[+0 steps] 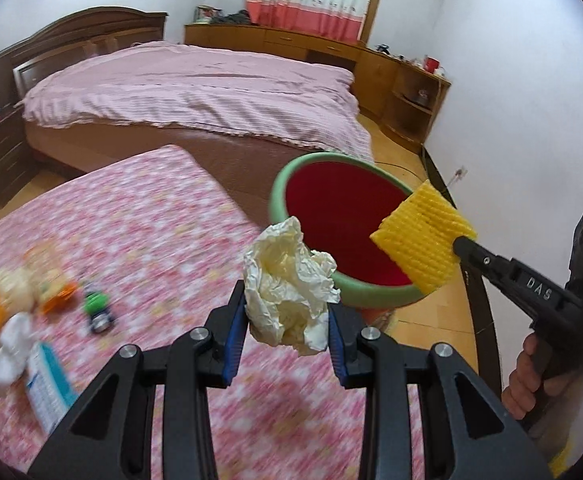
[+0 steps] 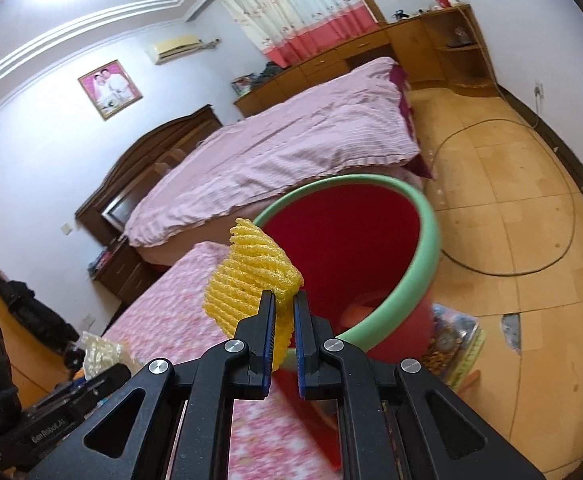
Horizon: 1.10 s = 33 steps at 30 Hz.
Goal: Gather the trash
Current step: 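Carry both items over the red bucket and open both tools to drop them, then return both tools to the bed and grasp the orange ball with the left tool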
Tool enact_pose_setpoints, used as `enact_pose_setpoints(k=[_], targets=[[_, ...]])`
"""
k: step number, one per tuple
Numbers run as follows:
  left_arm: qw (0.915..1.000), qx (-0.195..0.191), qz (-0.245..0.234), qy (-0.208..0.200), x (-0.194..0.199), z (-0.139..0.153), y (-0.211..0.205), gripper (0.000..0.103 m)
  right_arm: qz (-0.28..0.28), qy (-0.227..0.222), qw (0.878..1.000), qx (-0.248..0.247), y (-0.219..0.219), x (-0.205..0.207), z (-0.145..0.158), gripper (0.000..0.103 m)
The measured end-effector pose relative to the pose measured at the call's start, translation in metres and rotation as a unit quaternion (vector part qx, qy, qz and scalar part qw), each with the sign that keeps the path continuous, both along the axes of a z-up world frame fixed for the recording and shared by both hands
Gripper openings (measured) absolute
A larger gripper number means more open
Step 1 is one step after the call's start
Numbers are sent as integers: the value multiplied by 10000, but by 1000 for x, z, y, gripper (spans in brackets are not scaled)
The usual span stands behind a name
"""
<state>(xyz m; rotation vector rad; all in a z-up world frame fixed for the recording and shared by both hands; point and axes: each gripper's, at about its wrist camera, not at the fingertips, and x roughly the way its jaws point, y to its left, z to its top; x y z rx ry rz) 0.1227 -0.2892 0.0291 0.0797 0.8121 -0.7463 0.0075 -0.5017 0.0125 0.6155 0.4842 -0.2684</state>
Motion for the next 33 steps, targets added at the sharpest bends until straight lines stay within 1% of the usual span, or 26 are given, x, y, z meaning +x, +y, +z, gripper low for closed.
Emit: enact_pose_setpoints(k=[3, 9, 11, 12, 16, 17, 18, 22, 24, 25, 26, 31, 33], targets=[[9999, -5, -120, 10, 7, -4, -24, 36, -150, 96, 9997, -166, -12, 2, -2, 9], [9993, 158, -328, 58, 22, -17, -66, 36, -401, 198, 9978, -493, -26, 11, -7, 9], [9991, 226, -363, -3, 26, -21, -77, 36, -439, 225, 9971, -572, -30, 14, -11, 10], [9990, 276, -351, -39, 27, -22, -81, 40, -445, 236, 9970, -590, -32, 15, -12, 11], [9984, 402, -369, -149, 31, -28, -92, 52, -400, 254, 9976, -514, -40, 20, -21, 12], [9983, 436, -363, -153, 32, -29, -94, 57, -391, 266, 9977, -486, -42, 23, -23, 12], [9982, 460, -339, -160, 34, -30, -96, 60, -391, 291, 9977, -481, -44, 25, -24, 12], [9984, 484, -265, -101, 40, -35, -98, 61, -365, 365, 9977, -444, -46, 31, -31, 13], [9988, 443, -204, -23, 43, -37, -95, 61, -335, 358, 9980, -399, -49, 33, -33, 17], [9990, 417, -179, 10, 44, -38, -93, 61, -317, 354, 9982, -368, -49, 34, -34, 23], [9991, 390, -141, 46, 46, -38, -90, 61, -311, 347, 9984, -332, -49, 34, -35, 28], [9995, 313, 17, 105, 43, -33, -75, 61, -303, 368, 9984, -295, -48, 32, -38, 30], [9996, 262, 106, 92, 40, -28, -67, 61, -284, 355, 9986, -268, -46, 30, -36, 33]])
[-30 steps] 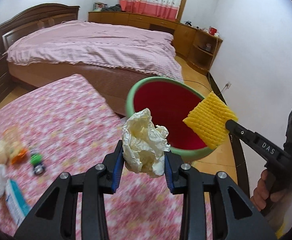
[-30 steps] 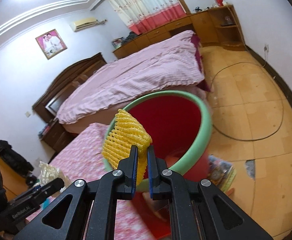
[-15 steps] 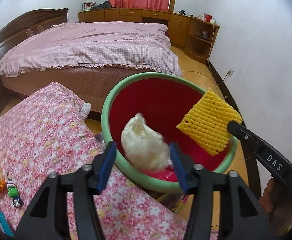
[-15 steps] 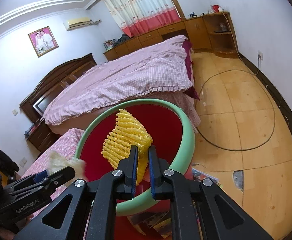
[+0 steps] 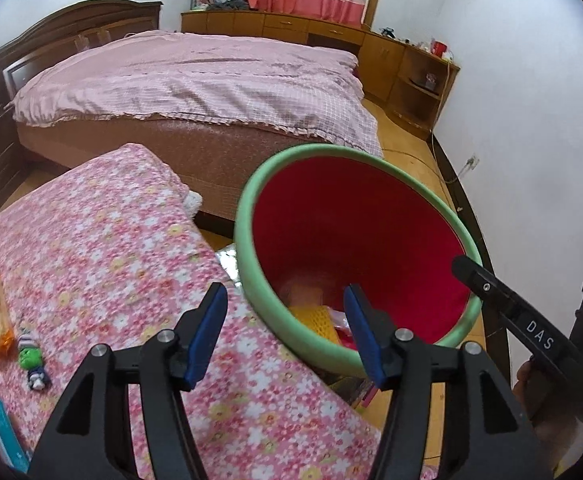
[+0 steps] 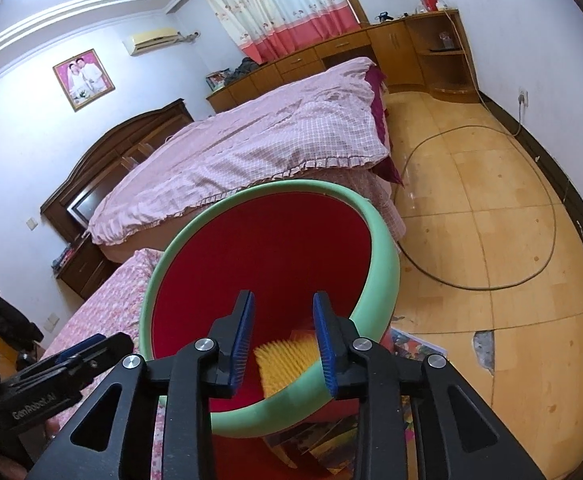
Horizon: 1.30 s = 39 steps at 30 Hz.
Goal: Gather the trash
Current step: 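Return both tools to the bed and grasp the orange ball with the left tool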
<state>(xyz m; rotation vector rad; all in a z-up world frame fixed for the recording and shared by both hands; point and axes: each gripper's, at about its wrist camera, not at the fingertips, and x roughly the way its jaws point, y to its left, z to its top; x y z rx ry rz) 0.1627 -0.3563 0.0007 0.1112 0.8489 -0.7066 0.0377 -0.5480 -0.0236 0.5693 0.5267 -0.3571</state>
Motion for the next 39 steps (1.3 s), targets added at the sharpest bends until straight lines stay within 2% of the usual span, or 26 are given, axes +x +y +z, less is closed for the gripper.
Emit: enact_pose_setpoints(k=[13, 26, 34, 39], targets=[[9982, -230, 558, -50, -17, 21, 57, 61, 308, -155, 9991, 263, 20, -13, 10, 45], [9935, -184, 1080, -309, -27, 38, 118, 61, 451, -140, 9984, 320, 48, -24, 26, 51], [9843, -90, 1697, -469, -19, 45, 173, 61, 628, -70, 9972, 405, 67, -23, 26, 52], [9717, 166, 2314, -443, -2, 44, 214, 61, 751, 6, 9966, 349, 79, -20, 28, 52]])
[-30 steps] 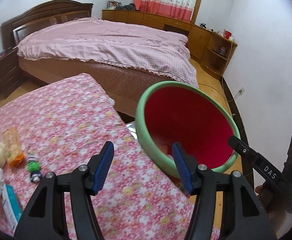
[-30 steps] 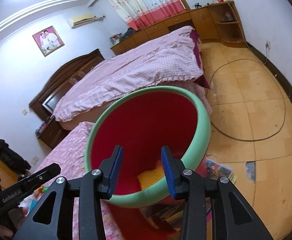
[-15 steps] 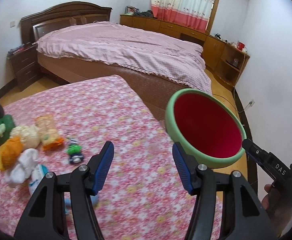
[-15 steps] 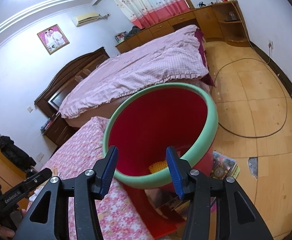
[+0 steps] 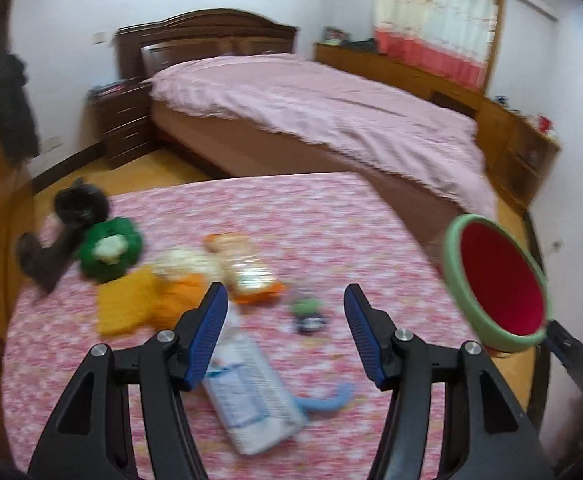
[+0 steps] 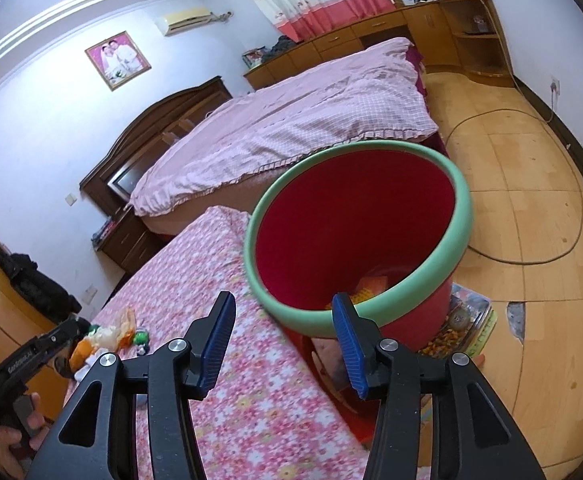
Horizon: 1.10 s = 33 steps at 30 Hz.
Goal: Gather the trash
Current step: 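Return both tools to the bed and grasp the orange ball with the left tool, then grasp the white cloth with the right tool while the left tool holds the orange ball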
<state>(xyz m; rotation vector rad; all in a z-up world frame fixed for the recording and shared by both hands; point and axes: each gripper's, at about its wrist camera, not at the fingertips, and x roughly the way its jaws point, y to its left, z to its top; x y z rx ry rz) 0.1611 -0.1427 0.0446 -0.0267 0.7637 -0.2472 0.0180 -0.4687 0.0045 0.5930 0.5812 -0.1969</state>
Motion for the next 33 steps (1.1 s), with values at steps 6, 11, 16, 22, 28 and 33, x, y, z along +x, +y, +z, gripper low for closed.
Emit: enact_pose_setpoints(k=[6, 11, 16, 22, 28, 33], targets=[[9986, -17, 429, 298, 25, -17, 38, 61, 47, 128, 9999, -64, 15, 1, -2, 52], [9976, -6, 507, 472, 37, -36, 51, 61, 56, 294, 9995, -83, 23, 8, -4, 52], [9972, -283, 344, 607, 42, -49, 58, 37, 170, 404, 9990, -122, 35, 16, -5, 52], [9978, -393, 266, 459, 30, -44, 66, 32, 378, 465, 9981, -148, 53, 26, -4, 52], [9963, -735, 401, 182, 7, -20, 93, 32, 715, 442, 9962, -223, 74, 37, 3, 52], [9958, -534, 745, -28, -10, -12, 117, 32, 1137, 363, 9923, -325, 102, 49, 12, 52]])
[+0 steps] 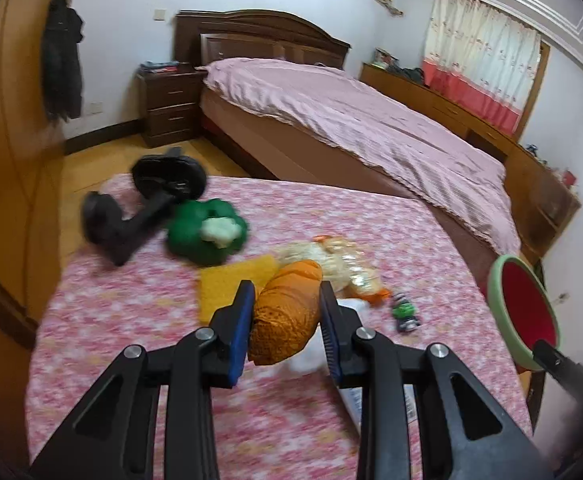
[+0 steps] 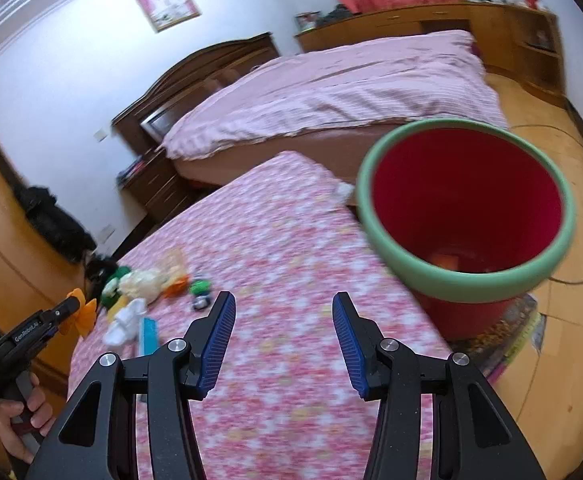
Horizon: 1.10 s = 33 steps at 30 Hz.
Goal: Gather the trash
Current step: 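Grasp the white cloth with the right tool while the left tool holds the orange ball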
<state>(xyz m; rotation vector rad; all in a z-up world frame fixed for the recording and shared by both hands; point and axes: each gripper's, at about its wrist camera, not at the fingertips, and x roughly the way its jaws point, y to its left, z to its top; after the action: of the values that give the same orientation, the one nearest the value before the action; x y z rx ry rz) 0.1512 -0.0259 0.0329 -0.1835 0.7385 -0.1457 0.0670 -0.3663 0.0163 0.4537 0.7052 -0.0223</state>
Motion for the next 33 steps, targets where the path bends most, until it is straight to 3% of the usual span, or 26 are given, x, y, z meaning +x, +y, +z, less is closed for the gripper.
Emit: enact_pose_setpoints(k=[7, 17, 24, 33], targets=[[9988, -209, 445, 30, -20, -9, 45, 32, 715, 59, 9974, 4, 55, 21, 6, 52], [9937, -646, 885, 254, -32, -38, 93, 32, 1552, 370, 9866, -352, 130, 47, 5, 52], [9930, -721, 925, 170, -40, -43, 106, 32, 1905, 591, 9787, -495, 182, 74, -9, 52], [9951, -779, 604, 96, -43, -47, 105, 32, 1881, 826, 9760, -726, 216, 113, -32, 52]])
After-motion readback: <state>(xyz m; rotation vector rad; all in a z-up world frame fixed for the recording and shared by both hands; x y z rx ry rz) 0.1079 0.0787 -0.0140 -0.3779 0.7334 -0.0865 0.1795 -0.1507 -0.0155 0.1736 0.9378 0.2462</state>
